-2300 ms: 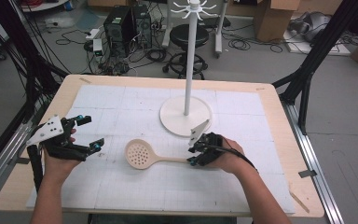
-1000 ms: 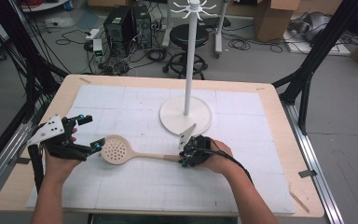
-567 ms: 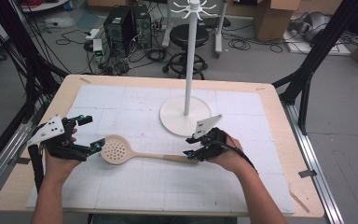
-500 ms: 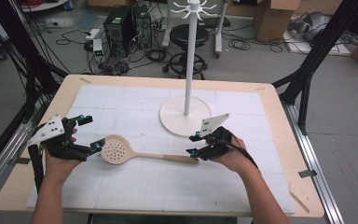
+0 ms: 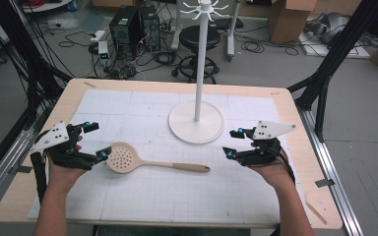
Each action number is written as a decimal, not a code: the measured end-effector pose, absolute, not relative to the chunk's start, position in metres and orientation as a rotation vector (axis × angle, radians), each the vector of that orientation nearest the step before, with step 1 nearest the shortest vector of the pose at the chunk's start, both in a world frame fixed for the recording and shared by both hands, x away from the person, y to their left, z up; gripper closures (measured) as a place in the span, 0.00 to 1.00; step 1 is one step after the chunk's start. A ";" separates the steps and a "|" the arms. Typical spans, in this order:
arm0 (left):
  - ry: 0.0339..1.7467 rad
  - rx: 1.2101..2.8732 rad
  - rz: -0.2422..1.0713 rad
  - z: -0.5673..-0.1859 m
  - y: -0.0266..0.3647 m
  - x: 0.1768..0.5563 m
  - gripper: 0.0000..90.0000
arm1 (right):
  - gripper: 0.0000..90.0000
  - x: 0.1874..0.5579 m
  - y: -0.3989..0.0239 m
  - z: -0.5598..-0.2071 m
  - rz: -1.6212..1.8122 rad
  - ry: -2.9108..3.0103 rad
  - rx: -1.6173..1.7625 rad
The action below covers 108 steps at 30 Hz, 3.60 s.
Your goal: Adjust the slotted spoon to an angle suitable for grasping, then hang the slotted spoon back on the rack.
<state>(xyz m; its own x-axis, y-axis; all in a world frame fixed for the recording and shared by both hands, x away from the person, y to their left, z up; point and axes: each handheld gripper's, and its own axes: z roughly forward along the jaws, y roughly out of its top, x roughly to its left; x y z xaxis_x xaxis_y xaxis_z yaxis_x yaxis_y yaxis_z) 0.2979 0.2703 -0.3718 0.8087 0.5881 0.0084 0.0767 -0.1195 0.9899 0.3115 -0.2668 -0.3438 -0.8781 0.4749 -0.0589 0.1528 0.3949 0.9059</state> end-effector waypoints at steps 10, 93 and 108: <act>0.514 1.648 0.453 -0.373 0.267 0.300 0.07 | 0.32 0.299 -0.290 -0.344 1.570 2.197 0.622; 0.179 2.285 0.146 -0.376 0.097 0.358 0.12 | 0.22 0.295 -0.303 -0.359 1.616 2.094 0.781; 0.097 2.511 0.125 -0.398 0.064 0.362 0.34 | 0.22 0.295 -0.303 -0.359 1.622 2.093 0.779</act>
<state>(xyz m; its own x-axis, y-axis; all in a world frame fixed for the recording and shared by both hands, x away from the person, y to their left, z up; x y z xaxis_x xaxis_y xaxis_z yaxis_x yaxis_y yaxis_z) 0.3615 0.0642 -0.3980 0.9928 0.0990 0.0669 0.0410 -0.8082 0.5875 0.2952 -0.3034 -0.3589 -0.7746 0.6314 0.0373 0.1938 0.1808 0.9642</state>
